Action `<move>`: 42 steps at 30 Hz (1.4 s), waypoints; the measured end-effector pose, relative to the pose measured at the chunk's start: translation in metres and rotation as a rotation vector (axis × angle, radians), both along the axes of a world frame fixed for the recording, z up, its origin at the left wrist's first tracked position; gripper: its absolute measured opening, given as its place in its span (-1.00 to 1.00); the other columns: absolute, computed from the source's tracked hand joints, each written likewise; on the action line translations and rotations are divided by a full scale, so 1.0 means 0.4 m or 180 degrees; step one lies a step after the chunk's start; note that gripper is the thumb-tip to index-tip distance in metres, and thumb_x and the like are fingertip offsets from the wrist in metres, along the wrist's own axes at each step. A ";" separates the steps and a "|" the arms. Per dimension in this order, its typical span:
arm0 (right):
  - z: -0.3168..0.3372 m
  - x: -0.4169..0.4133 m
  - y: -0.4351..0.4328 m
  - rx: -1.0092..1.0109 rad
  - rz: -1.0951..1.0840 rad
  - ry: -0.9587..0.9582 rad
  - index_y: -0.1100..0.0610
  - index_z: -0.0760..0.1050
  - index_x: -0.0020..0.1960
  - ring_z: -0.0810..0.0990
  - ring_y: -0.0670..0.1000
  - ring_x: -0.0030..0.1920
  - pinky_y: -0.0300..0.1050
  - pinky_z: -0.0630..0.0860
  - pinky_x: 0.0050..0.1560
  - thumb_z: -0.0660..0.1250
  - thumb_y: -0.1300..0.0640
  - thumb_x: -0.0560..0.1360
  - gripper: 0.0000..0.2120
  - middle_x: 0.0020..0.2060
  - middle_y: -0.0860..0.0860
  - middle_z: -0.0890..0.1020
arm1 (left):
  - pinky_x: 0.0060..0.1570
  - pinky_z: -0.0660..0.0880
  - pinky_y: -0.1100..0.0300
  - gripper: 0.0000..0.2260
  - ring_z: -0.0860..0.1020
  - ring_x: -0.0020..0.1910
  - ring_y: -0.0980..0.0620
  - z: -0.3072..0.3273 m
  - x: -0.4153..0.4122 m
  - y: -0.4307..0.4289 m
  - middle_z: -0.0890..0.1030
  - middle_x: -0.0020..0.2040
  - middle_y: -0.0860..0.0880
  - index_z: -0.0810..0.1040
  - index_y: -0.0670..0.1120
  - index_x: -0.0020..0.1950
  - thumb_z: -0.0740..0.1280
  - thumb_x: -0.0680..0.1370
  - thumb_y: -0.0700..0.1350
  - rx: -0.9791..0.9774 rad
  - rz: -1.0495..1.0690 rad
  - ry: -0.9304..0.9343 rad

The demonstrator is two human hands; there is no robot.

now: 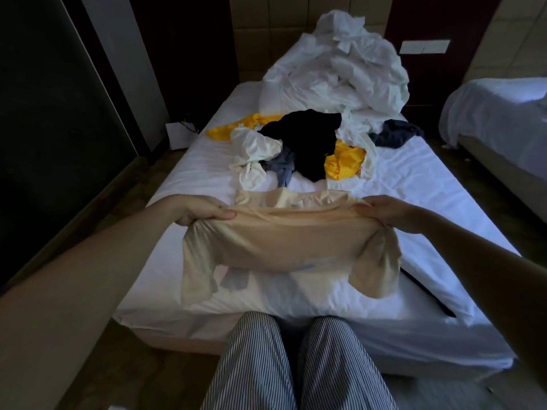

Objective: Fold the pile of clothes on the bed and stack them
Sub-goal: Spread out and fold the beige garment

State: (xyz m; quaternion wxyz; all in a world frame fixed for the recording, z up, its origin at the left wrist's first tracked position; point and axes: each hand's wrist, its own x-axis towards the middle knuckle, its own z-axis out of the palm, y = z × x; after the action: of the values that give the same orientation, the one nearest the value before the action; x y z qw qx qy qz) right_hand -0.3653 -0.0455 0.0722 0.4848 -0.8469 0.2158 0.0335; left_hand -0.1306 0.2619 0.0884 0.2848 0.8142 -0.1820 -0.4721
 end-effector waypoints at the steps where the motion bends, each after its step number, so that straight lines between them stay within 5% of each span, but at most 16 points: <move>1: -0.008 0.024 -0.008 -0.0210 -0.0046 -0.0077 0.30 0.50 0.21 0.53 0.15 0.13 -0.04 0.44 0.13 0.20 0.09 0.58 -0.67 0.14 0.22 0.56 | -0.07 0.54 0.27 -0.81 0.57 -0.02 0.04 -0.009 0.021 -0.015 0.59 0.04 -0.07 0.54 -0.10 0.11 0.28 0.58 -0.04 -0.0131 0.0022 -0.0216; 4: -0.039 0.106 -0.042 -0.0665 -0.0244 -0.0143 0.31 0.49 0.22 0.49 0.17 0.16 -0.10 0.35 0.07 0.20 0.13 0.59 -0.69 0.16 0.23 0.54 | -0.09 0.49 0.26 -0.88 0.55 -0.05 0.02 -0.042 0.091 -0.060 0.59 -0.03 -0.06 0.56 -0.12 0.01 0.36 0.54 -0.10 -0.0326 0.0018 -0.0745; 6: -0.059 0.161 -0.071 -0.0917 -0.0371 -0.0174 0.37 0.52 0.14 0.48 0.11 0.01 -0.15 0.30 -0.05 0.19 0.17 0.59 -0.71 0.10 0.27 0.57 | -0.12 0.47 0.25 -0.90 0.55 -0.08 0.04 -0.064 0.141 -0.091 0.59 -0.06 -0.04 0.57 -0.09 -0.02 0.40 0.51 -0.11 -0.0422 0.0054 -0.0873; 13: -0.158 0.347 -0.211 -0.1194 -0.0564 0.0034 0.31 0.58 0.08 0.53 0.18 0.06 -0.03 0.41 0.03 0.23 0.16 0.56 -0.74 0.03 0.24 0.60 | -0.16 0.48 0.28 -0.92 0.59 -0.15 0.09 -0.155 0.303 -0.214 0.64 -0.13 -0.02 0.61 -0.07 -0.05 0.38 0.52 -0.08 -0.0765 0.0530 -0.0309; 26: -0.452 0.580 -0.344 -0.1587 -0.0907 0.0353 0.22 0.58 0.02 0.55 0.24 0.08 -0.07 0.38 -0.06 0.23 0.10 0.56 -0.77 0.02 0.23 0.61 | -0.35 0.24 0.18 -0.82 0.41 -0.26 0.02 -0.456 0.496 -0.456 0.44 -0.35 -0.02 0.46 -0.10 -0.34 0.34 0.47 -0.16 -0.0403 0.0957 -0.1963; 29: -0.497 0.582 -0.347 -0.1426 -0.0876 0.0589 0.18 0.57 0.05 0.57 0.21 0.07 -0.05 0.42 0.01 0.21 -0.06 0.50 -0.65 0.01 0.21 0.61 | -0.23 0.28 0.20 -0.89 0.46 -0.17 -0.05 -0.517 0.499 -0.472 0.54 -0.19 -0.08 0.52 -0.08 -0.21 0.30 0.52 -0.14 -0.0060 0.0840 -0.2188; 33: -0.537 0.586 -0.354 -0.1417 -0.1019 0.0148 0.13 0.61 -0.09 0.61 0.22 -0.03 0.06 0.52 -0.01 0.07 -0.24 0.30 -0.45 -0.12 0.21 0.64 | -0.16 0.31 0.20 -0.87 0.54 -0.04 -0.17 -0.576 0.505 -0.462 0.62 -0.06 -0.17 0.56 -0.12 -0.14 0.28 0.54 -0.11 -0.0077 0.0959 -0.2250; 38: -0.537 0.590 -0.331 -0.2074 -0.0971 0.0341 0.11 0.53 0.04 0.50 0.21 0.12 -0.02 0.33 0.06 0.08 -0.14 0.44 -0.58 0.04 0.18 0.58 | 0.01 0.38 0.07 -0.81 0.50 0.12 -0.22 -0.571 0.497 -0.467 0.56 0.09 -0.18 0.54 -0.12 0.05 0.32 0.50 -0.06 0.0423 0.0671 -0.2917; 42: -0.499 0.571 -0.235 -0.2484 -0.1233 -0.0188 0.17 0.46 0.19 0.42 0.24 0.18 0.06 0.25 0.18 0.03 -0.02 0.43 -0.54 0.16 0.19 0.50 | 0.11 0.36 0.01 -0.58 0.49 0.15 -0.21 -0.521 0.453 -0.517 0.55 0.13 -0.19 0.55 -0.21 0.14 0.23 0.38 -0.01 -0.0578 -0.0193 -0.3524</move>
State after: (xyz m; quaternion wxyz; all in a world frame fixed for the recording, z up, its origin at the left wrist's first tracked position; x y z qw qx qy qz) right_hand -0.1370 -0.1397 -0.1273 0.1317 -0.9112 0.3532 -0.1663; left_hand 0.0505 0.0553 -0.1201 0.2020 0.9071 -0.3675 0.0352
